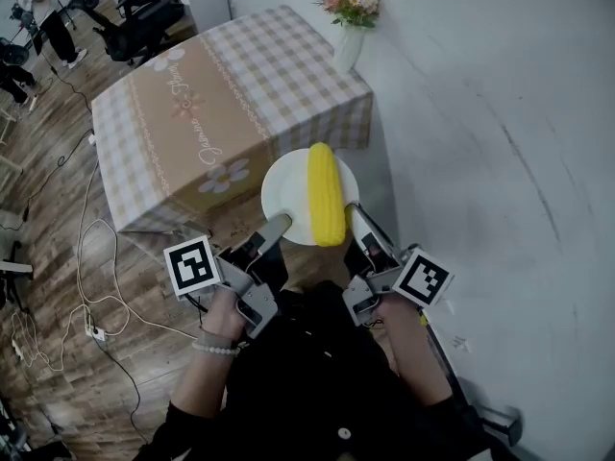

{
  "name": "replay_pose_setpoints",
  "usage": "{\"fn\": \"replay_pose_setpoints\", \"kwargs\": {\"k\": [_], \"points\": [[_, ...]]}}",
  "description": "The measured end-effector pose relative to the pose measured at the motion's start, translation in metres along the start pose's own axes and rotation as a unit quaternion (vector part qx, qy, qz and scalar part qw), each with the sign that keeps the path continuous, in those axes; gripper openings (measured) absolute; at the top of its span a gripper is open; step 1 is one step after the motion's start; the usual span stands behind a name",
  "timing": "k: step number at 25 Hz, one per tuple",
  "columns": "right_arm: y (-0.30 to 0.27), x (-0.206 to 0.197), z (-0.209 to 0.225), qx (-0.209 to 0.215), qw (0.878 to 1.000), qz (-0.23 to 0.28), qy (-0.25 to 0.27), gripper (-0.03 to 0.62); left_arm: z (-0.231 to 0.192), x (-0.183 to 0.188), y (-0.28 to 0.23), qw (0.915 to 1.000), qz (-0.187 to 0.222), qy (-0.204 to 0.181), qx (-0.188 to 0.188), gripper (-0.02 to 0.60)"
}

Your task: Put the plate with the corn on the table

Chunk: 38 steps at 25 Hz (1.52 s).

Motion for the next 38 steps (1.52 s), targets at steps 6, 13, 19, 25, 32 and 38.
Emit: {"fn": "replay_pose_setpoints", "kwargs": {"k": [6, 13, 19, 25, 32, 38], "points": [[0.000, -0.007, -0.008, -0.001, 1.000, -0.001, 0.007, 0.080, 0.003, 0.000, 0.010, 1.0000, 0.001, 0.004, -0.005, 0.032], [-0.002, -0.010, -0.011, -0.004, 1.000, 0.000, 0.010, 0.080, 0.002, 0.002, 0.015, 1.0000, 0.002, 0.006, -0.007, 0.032], [-0.004, -0.007, -0.011, -0.006, 1.000, -0.005, 0.016, 0.080, 0.003, 0.005, 0.012, 1.0000, 0.003, 0.000, -0.005, 0.032], [-0.016, 0.002, -0.008, 0.001, 1.000, -0.009, 0.020, 0.080, 0.003, 0.015, 0.003, 0.9999, 0.009, 0.004, -0.012, 0.032], [-0.035, 0.014, 0.003, 0.003, 1.000, -0.019, 0.021, 0.080, 0.001, 0.031, -0.013, 0.9998, 0.017, -0.006, -0.007, 0.032], [-0.054, 0.025, 0.010, 0.009, 0.999, -0.028, 0.016, 0.080, 0.000, 0.048, -0.026, 0.9996, 0.026, -0.008, -0.003, 0.032]]}}
Point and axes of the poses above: the fingertips, and each gripper's own axes: y backward along the fingers, z to its right, x out of its top, the point moved 1 cm from there along y, backward along the fingers
